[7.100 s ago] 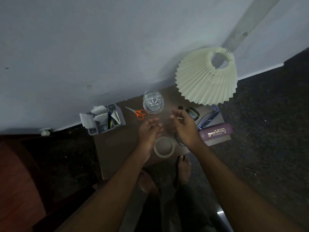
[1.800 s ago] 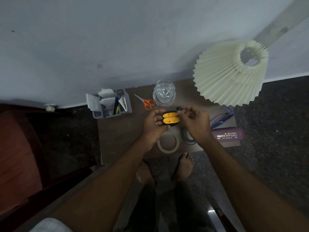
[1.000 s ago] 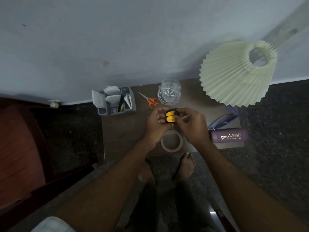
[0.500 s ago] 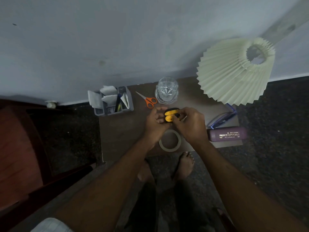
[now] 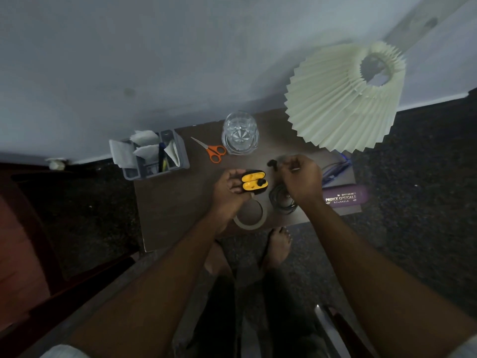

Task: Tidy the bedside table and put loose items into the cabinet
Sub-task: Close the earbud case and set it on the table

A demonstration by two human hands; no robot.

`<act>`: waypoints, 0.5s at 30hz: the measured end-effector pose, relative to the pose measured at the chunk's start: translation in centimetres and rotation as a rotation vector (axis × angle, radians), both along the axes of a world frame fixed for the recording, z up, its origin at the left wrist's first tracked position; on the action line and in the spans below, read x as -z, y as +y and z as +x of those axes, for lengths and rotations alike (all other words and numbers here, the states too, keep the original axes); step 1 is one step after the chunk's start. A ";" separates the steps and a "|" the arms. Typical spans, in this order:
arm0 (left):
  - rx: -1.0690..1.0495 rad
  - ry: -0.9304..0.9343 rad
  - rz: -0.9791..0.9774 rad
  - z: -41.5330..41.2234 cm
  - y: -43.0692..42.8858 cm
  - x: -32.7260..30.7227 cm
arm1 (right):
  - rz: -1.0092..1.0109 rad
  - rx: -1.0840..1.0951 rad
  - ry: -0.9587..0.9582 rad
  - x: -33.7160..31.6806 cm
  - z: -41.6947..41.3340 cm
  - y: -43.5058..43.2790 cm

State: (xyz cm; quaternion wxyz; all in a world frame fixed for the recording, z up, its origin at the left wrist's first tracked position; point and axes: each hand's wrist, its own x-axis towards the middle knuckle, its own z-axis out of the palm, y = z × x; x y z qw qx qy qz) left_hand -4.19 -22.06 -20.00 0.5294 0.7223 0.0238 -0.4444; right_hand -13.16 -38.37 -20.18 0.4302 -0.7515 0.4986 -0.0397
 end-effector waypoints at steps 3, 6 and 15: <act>0.008 -0.017 0.017 0.3 -0.2 0.4 | 0.028 -0.091 0.071 0.7 0.5 -0.8; 0.018 -0.023 0.020 0.7 -0.4 0.7 | -0.001 -0.216 0.136 0.9 1.1 -1.1; 0.046 -0.030 0.038 1.2 -1.1 0.8 | -0.079 -0.364 0.163 1.3 2.5 -1.5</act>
